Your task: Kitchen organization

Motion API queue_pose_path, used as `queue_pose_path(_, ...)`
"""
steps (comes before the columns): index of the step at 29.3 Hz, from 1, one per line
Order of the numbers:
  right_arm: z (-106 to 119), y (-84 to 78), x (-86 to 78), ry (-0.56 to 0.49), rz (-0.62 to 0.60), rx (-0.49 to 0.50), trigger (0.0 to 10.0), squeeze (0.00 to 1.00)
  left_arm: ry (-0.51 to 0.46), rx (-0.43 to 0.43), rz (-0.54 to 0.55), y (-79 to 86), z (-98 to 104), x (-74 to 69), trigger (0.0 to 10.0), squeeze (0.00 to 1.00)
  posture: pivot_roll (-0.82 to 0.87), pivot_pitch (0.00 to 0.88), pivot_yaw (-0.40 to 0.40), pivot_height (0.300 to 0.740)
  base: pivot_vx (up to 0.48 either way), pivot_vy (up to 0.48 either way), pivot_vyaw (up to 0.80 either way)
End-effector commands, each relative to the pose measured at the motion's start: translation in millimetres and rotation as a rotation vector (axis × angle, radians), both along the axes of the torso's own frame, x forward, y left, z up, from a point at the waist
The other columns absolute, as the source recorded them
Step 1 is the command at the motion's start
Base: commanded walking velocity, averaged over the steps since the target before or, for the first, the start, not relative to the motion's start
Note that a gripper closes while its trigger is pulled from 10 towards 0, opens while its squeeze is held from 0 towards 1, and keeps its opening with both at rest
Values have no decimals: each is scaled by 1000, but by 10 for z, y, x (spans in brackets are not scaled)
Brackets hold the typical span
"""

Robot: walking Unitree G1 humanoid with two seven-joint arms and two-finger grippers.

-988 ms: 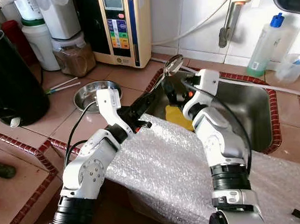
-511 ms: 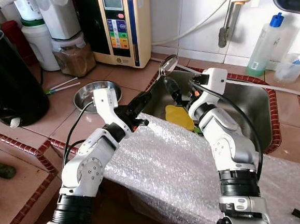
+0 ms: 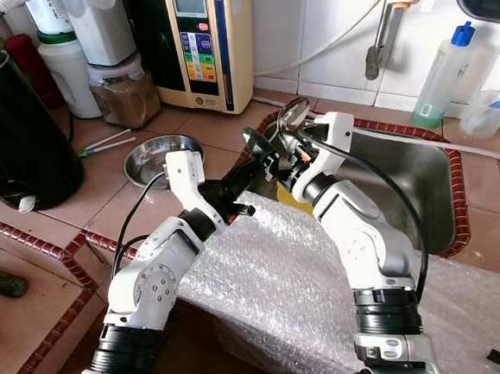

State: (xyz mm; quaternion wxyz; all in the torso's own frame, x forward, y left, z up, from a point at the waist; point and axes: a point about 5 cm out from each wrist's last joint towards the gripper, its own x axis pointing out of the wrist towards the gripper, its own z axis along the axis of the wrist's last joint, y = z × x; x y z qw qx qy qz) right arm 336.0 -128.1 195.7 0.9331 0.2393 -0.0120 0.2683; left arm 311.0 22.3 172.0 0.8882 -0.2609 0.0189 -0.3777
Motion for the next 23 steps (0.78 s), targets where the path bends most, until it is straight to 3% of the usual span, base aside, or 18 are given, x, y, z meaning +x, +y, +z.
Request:
queue_pose_path(1, 6, -10, 19, 6, -15, -9, 0, 0, -29, -12, -32, -36, 62, -30, 0, 0, 1, 0, 48, 740, 0, 0, 0)
queue_pose_path(10, -27, -72, 88, 35, -94, -4, 0, 0, -31, -12, -38, -45, 65, -43, 0, 0, 1, 0, 45, 740, 0, 0, 0)
queue_pose_path(12, -25, -117, 114, 61, -109, 63, 0, 0, -30, -11, -36, -45, 63, -41, 0, 0, 1, 0, 43, 740, 0, 0, 0)
queue_pose_path(18, -7, -196, 161, 78, -147, 131, 0, 0, -30, -6, -34, -37, 60, -36, 0, 0, 1, 0, 43, 740, 0, 0, 0)
queue_pose_path(23, -42, -209, 174, 98, -161, 138, 0, 0, -30, -4, -32, -32, 59, -33, 0, 0, 3, 0, 43, 740, 0, 0, 0)
